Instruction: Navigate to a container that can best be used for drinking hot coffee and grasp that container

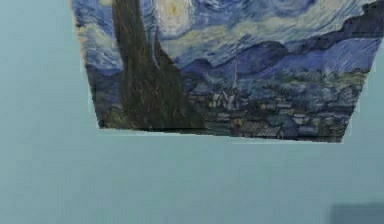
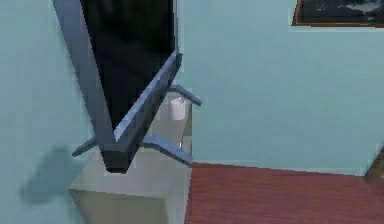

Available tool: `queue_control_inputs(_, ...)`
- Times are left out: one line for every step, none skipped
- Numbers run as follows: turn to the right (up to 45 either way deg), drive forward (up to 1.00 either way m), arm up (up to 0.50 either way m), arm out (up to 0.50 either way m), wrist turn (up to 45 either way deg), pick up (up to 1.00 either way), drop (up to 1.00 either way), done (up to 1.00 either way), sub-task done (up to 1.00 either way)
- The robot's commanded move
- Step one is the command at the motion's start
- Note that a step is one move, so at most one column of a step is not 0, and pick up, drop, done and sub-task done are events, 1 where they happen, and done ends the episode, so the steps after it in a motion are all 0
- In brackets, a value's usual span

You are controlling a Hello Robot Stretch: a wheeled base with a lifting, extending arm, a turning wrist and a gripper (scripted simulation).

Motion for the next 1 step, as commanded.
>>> queue_control_inputs(45.0,0.00,0.00,0.00,0.0,0.00,0.00,0.00,0.00)
